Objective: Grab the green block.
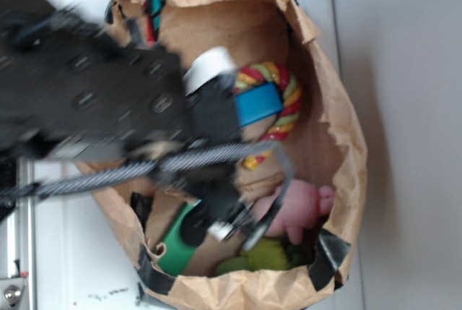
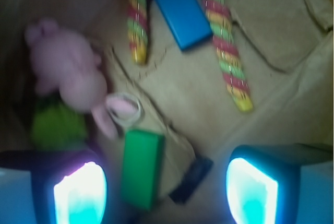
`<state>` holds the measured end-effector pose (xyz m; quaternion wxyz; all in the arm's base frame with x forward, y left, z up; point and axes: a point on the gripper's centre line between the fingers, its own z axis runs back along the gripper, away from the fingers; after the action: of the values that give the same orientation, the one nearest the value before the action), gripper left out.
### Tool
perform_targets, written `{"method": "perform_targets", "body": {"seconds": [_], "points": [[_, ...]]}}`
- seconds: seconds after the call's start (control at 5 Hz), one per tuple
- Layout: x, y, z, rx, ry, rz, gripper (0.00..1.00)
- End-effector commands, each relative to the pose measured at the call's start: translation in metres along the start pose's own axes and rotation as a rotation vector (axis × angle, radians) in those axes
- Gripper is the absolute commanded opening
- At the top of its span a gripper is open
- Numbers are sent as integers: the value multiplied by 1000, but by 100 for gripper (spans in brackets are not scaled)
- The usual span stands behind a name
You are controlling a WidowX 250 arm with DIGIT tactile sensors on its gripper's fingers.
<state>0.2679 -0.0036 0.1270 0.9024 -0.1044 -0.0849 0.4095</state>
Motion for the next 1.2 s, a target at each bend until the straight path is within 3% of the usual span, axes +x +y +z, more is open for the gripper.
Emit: {"method": "perform_targets", "body": {"seconds": [0.0, 0.4, 1.0], "points": [[11, 0, -8, -5, -58, -6, 100], [-14, 0, -32, 20, -80, -19, 100], [-59, -15, -40, 3, -17, -81, 100]]}}
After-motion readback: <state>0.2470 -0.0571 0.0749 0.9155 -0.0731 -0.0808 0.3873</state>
